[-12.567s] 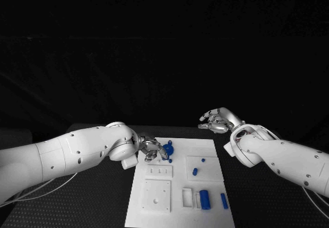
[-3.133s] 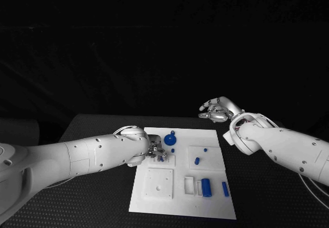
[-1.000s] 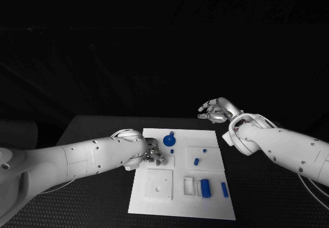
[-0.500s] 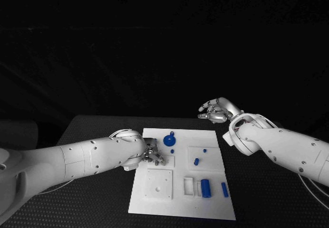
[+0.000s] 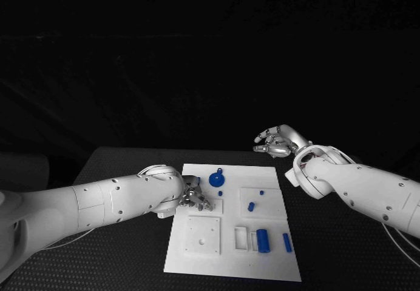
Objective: Assemble the parts on the task board
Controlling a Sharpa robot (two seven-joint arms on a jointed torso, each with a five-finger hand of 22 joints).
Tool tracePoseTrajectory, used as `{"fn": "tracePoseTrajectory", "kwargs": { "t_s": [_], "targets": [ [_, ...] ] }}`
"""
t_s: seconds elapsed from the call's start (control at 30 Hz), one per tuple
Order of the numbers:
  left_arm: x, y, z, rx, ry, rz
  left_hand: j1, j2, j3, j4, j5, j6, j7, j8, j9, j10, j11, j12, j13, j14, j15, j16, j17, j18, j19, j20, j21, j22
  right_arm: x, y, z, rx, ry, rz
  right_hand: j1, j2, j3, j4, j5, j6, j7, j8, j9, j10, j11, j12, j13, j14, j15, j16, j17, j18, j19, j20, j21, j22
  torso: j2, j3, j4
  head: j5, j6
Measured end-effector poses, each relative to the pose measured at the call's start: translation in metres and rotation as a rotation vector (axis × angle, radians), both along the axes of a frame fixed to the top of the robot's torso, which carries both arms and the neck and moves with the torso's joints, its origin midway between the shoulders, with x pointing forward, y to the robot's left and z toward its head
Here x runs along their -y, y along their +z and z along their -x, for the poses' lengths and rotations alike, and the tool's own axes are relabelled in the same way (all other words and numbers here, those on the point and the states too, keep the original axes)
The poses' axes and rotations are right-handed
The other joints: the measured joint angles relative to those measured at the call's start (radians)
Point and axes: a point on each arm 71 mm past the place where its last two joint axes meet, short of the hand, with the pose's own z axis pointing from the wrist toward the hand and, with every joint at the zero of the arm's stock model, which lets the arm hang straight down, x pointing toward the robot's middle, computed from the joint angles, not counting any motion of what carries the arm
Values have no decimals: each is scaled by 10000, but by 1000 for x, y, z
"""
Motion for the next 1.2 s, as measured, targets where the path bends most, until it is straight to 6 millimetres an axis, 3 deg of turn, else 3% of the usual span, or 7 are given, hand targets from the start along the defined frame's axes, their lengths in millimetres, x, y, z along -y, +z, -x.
{"fn": "tracePoseTrajectory", "kwargs": {
  "t_s": [0.13,0.33,0.47,0.53,0.9,1.07,1.2],
  "targets": [
    [-2,14,-5,214,225,452,21,-73,-193,-26,0,-428,89,-204,11,-318,90,-254,-43,-341,49,-239,-69,0,-223,60,-181,-27,1,0,0,-1,-17,6,0,0,0,0,0,-37,24,0,0,0,0,0,0,0,0,0,0,-3,0,0,0,0,-1,0,-2,6,13],
    [-10,27,-5,397,438,930,179,45,-247,28,0,-1612,552,-928,-445,-1179,547,-1036,-387,-1093,483,-992,-460,0,-890,267,-757,-235,5,0,0,-5,-76,29,0,0,0,0,0,-39,23,0,0,0,0,0,0,0,0,0,1,-13,0,1,0,-1,-9,6,-2,-11,31],
    [-11,36,-5,537,510,1192,333,200,-247,27,0,-2218,888,-1426,-902,-1593,805,-1723,-714,-1433,821,-1623,-812,-164,-1237,410,-1194,-432,6,0,0,-4,-97,36,0,0,0,0,0,-40,23,0,-1,1,0,0,0,0,0,0,-10,-47,0,1,0,-1,-10,8,-2,-15,42],
    [-11,37,-4,551,523,1250,410,277,-261,41,0,-2310,948,-1570,-1076,-1584,845,-1905,-812,-1441,844,-1758,-907,-273,-1237,409,-1283,-483,7,0,0,-4,-105,39,0,0,0,0,0,-40,22,0,0,1,0,0,-2,0,0,0,-10,-48,0,1,0,-1,-10,8,0,-16,43],
    [-3,36,2,680,100,884,546,592,-414,194,0,-2586,1140,-2083,-1705,-1553,981,-2558,-1080,-1448,988,-2209,-1138,-269,-1292,394,-1560,-612,6,-1,0,-18,-103,37,0,0,0,0,0,-56,5,0,-1,1,1,0,-9,0,0,0,-9,-55,1,1,0,-2,-2,5,0,-30,60],
    [-1,32,6,900,-193,421,287,850,-485,612,0,-2773,1233,-2402,-2066,-1463,1072,-2973,-1241,-1463,1109,-2494,-1273,-268,-1325,428,-1744,-696,7,-1,1,-22,-107,38,0,0,0,0,40,-56,4,0,-1,2,1,0,-9,0,0,0,-9,-57,1,1,0,-3,0,4,0,-35,47],
    [-1,26,9,1050,-382,68,120,819,-503,991,0,-2780,1238,-2460,-2255,-1418,1118,-3214,-1328,-1412,1162,-2596,-1330,-265,-1362,391,-1815,-735,7,-1,1,-23,-114,40,0,0,0,0,40,-56,3,0,-1,2,1,0,-8,0,0,0,-9,-60,1,1,0,-3,0,2,0,-36,40]
  ]
}}
